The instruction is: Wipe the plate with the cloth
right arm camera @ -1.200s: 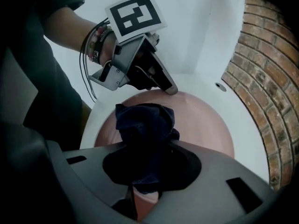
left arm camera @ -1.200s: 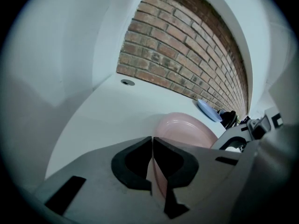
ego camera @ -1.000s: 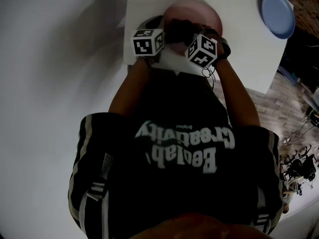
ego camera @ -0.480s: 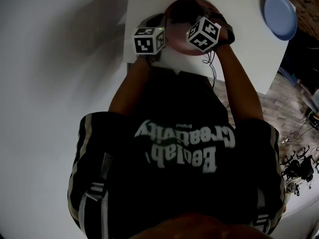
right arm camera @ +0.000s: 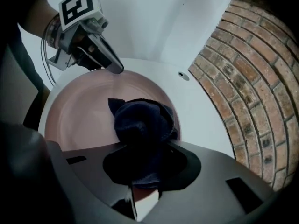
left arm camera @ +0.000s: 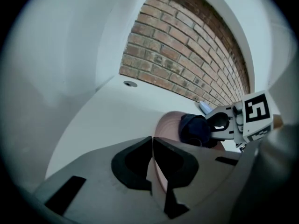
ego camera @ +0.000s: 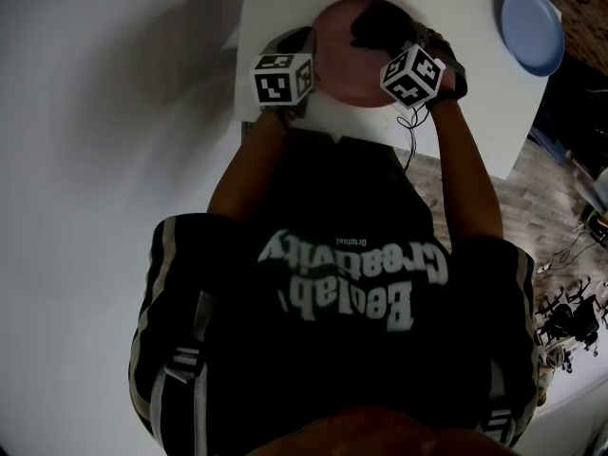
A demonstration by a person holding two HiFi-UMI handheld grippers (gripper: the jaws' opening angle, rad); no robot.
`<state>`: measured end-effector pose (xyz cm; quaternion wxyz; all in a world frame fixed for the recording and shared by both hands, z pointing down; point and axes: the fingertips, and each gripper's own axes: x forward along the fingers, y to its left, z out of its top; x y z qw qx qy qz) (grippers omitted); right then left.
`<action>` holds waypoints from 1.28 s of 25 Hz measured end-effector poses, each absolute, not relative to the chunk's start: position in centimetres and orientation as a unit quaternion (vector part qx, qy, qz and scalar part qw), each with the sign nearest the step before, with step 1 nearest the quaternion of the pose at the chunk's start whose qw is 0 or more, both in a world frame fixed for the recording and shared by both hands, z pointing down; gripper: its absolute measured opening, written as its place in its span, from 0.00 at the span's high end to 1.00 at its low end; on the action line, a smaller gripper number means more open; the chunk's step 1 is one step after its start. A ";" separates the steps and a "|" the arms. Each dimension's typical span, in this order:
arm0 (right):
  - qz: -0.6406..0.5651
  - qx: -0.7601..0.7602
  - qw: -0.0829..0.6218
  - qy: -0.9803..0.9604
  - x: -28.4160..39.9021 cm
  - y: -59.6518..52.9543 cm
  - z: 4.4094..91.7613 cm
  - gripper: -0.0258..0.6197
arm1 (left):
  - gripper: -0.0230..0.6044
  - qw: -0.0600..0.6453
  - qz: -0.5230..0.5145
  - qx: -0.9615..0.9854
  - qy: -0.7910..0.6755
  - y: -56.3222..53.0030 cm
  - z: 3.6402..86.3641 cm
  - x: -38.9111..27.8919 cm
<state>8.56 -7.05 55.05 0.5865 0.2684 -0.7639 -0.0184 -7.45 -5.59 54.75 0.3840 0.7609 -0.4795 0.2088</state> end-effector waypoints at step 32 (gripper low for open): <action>-0.030 0.177 0.559 -0.809 1.7 4.8 55.2 0.84 | 0.95 0.384 0.201 0.763 -0.480 -6.0 54.6 -7.3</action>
